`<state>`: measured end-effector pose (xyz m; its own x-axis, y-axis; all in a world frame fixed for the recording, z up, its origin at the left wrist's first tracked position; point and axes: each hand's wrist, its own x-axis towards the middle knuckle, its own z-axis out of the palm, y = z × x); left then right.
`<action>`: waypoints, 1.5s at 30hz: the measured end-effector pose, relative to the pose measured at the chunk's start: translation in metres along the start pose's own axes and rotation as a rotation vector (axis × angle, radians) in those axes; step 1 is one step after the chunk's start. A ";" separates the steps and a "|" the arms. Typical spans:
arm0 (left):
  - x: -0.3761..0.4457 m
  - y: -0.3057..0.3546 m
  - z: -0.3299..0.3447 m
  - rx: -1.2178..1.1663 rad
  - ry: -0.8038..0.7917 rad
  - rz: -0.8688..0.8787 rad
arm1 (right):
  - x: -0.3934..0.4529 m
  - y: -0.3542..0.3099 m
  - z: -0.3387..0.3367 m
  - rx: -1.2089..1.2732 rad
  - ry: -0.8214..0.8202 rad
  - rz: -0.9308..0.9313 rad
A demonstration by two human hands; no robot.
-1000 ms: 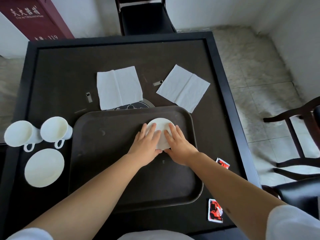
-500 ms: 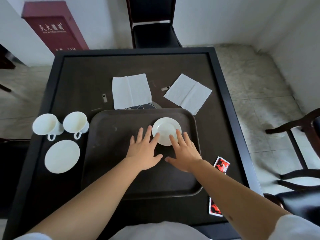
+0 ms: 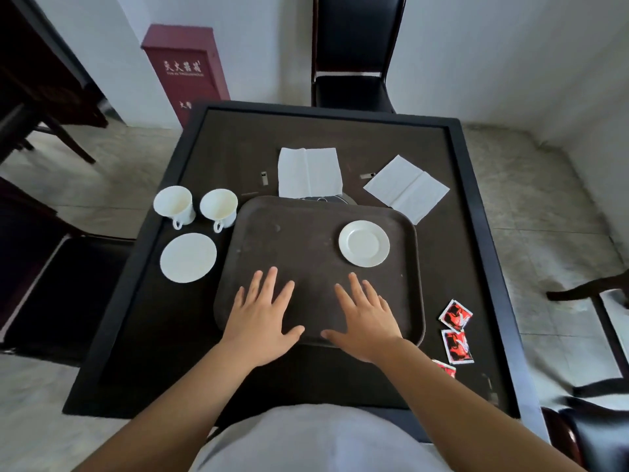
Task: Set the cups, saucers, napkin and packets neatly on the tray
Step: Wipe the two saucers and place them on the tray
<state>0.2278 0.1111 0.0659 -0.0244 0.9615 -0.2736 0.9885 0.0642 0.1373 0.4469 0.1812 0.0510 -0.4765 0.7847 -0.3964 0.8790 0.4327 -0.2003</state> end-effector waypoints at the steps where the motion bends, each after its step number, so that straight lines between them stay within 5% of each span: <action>1: -0.009 -0.006 0.000 -0.005 -0.003 -0.009 | -0.002 -0.008 0.001 -0.004 -0.007 -0.014; 19: -0.084 -0.153 -0.001 -0.095 0.043 -0.233 | 0.044 -0.178 0.017 -0.101 -0.111 -0.284; 45: 0.044 -0.285 0.015 -0.230 -0.053 -0.031 | 0.202 -0.276 0.018 -0.031 -0.116 -0.137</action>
<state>-0.0530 0.1308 0.0003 -0.0407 0.9432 -0.3298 0.9273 0.1586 0.3391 0.1084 0.2119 0.0102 -0.5851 0.6622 -0.4681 0.8045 0.5467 -0.2322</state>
